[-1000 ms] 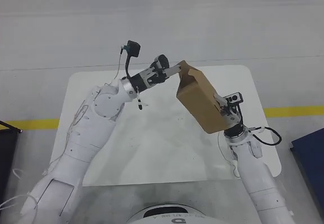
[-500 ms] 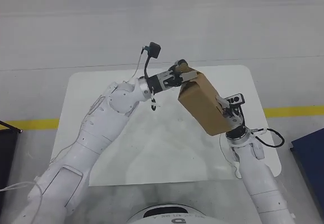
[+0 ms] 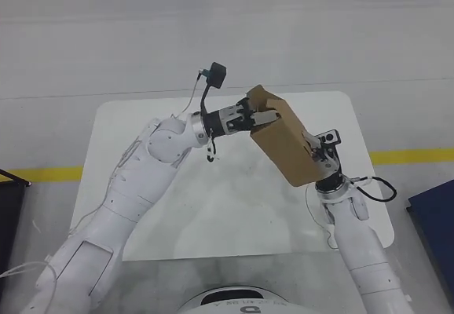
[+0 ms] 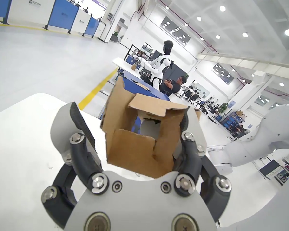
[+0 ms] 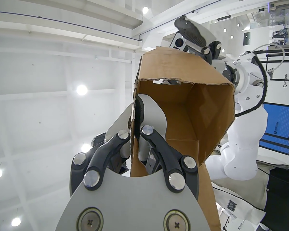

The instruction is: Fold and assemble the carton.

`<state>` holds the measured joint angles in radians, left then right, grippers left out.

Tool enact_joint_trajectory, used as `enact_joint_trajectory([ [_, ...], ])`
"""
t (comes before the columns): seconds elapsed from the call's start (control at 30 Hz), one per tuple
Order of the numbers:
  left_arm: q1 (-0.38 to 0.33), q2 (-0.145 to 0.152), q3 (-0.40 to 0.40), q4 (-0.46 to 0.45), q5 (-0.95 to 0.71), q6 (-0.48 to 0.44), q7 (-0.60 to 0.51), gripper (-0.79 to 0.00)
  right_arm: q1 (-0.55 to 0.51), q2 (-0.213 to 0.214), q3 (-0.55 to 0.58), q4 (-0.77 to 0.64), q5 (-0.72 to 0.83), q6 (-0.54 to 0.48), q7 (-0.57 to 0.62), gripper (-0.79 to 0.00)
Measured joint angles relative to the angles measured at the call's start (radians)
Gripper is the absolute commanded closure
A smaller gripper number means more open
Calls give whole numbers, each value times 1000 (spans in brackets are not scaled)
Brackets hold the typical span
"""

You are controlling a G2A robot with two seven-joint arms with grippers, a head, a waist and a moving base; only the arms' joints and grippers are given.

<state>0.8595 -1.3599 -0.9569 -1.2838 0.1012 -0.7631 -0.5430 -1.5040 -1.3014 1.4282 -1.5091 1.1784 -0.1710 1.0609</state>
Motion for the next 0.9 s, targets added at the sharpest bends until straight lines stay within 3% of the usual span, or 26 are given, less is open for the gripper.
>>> enact_joint_trajectory([
  [0.4, 83, 29, -74, -137, 19, 20, -21, -785, 8, -4, -9, 16, -9, -5, -46, 0],
  [0.73, 94, 42, -129, -143, -11, 54, 2, -785, 4, -4, -7, 10, -6, 11, -30, 0],
  [0.9, 76, 41, -119, -94, -1, 79, 2, -785, -2, -4, -5, 1, 2, 12, -15, 0],
])
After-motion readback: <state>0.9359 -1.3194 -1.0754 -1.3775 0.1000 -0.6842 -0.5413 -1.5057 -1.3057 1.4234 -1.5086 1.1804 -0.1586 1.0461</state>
